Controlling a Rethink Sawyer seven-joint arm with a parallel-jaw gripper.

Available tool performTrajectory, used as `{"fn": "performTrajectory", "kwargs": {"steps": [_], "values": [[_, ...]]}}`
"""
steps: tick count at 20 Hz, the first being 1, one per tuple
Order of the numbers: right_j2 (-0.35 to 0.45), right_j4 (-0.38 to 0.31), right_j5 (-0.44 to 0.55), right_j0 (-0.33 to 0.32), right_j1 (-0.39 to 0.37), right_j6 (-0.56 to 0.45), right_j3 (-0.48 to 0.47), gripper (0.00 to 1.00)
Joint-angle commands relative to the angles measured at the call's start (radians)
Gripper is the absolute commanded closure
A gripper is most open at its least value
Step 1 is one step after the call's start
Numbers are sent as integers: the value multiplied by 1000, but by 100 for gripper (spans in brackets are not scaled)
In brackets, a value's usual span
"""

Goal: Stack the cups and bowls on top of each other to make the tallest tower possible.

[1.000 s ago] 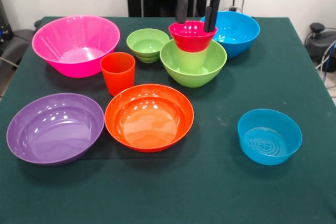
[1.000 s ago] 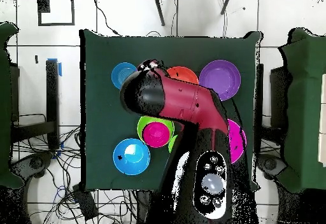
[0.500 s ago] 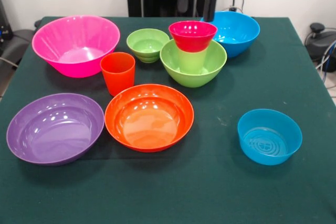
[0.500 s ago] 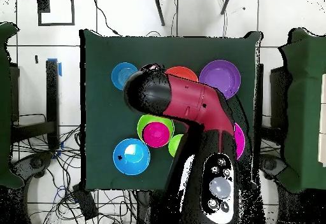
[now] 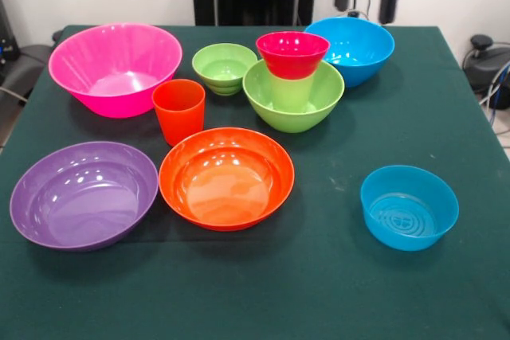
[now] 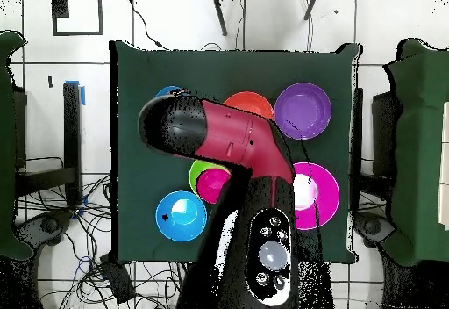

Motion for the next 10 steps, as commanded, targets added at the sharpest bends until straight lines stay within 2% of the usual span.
{"fn": "performTrajectory", "kwargs": {"steps": [1, 6, 10], "values": [[82, 46, -13, 25, 56, 149, 120, 0], [29, 43, -80, 81, 103, 197, 149, 0], [-57, 0, -134, 160, 146, 246, 162, 0]]}}
